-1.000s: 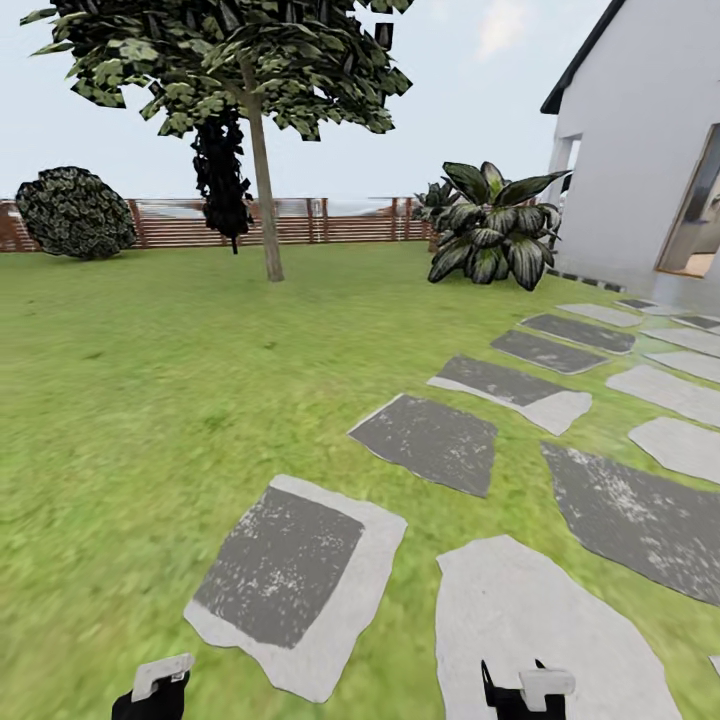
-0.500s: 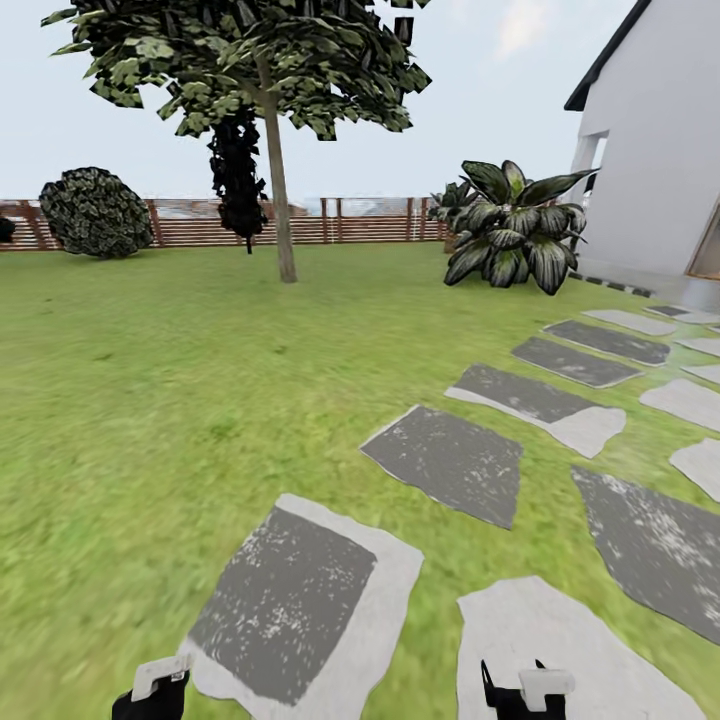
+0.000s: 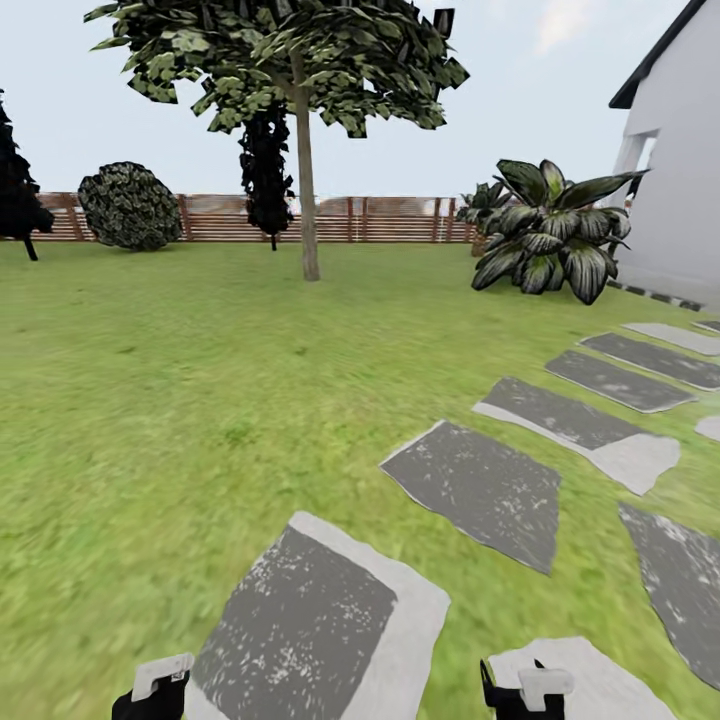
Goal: In the garden, pick up the pesticide atomizer on the floor and spray pesticide onto both trees until each tree trunk is fully covered.
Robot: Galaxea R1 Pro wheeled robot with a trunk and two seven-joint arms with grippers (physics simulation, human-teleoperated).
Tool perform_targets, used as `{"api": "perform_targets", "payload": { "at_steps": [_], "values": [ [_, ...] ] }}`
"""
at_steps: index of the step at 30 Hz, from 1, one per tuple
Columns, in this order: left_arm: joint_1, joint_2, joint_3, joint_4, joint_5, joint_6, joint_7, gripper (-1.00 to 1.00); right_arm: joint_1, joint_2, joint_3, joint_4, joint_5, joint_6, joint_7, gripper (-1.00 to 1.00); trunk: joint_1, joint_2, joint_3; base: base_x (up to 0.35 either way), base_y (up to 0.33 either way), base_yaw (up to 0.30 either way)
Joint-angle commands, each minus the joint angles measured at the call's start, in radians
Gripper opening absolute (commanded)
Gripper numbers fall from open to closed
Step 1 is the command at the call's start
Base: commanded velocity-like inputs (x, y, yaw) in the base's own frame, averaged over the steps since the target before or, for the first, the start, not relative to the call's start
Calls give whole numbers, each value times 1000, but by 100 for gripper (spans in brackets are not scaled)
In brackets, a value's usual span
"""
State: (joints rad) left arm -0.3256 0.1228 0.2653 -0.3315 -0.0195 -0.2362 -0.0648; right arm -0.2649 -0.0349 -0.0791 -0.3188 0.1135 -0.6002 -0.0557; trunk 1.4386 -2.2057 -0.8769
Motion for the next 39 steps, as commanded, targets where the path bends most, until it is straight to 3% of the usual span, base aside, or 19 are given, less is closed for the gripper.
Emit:
{"api": "perform_targets", "payload": {
  "at_steps": [1,13,25,39],
  "values": [
    [-1,-1,8,1,-2,-3,-7,-100,0,1,-5,0,11,-3,-4,100,0,0,-2,339,0,203],
    [-1,-1,8,2,-2,-3,-7,-100,0,1,-5,1,11,-3,-4,100,0,0,-14,339,0,170],
    [-1,0,8,0,-2,-3,-7,-100,0,0,-5,1,10,-3,-4,100,0,0,-17,339,0,14],
    [-1,0,8,0,-2,-3,-6,-100,0,1,-5,0,10,-3,-4,100,0,0,-38,339,0,0]
  ]
}}
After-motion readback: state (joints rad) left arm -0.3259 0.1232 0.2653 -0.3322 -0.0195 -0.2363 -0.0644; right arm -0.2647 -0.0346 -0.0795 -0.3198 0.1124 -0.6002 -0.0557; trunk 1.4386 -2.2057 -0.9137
